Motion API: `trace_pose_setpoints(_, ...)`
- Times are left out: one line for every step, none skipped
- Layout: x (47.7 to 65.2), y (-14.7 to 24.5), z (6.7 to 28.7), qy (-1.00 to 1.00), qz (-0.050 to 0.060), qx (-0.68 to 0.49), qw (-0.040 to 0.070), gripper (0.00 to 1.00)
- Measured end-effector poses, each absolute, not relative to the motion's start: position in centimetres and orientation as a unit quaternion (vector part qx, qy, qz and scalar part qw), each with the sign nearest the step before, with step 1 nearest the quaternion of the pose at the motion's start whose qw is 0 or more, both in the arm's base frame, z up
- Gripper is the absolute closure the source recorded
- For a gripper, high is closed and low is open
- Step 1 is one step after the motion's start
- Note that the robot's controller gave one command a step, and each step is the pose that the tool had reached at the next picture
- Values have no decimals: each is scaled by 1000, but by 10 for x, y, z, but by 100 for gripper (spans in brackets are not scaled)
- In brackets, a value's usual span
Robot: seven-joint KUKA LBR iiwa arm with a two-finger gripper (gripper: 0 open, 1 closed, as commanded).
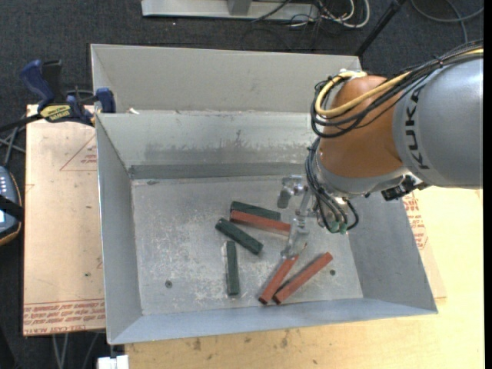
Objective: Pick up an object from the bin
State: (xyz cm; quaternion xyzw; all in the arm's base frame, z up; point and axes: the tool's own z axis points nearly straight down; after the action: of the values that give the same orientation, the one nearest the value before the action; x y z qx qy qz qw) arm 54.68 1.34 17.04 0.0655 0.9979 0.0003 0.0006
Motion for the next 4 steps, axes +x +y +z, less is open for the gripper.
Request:
trace_pose_setpoints(547, 13, 170, 998, 0, 66, 1, 0)
trace_pose_setpoints(528, -3, 132, 999, 1, 41, 5, 0)
trace_pose_setpoints(526, -15, 81, 1000, 0, -16, 1, 0)
trace_pose_setpoints(484, -35, 72, 1000, 1, -11, 2, 100)
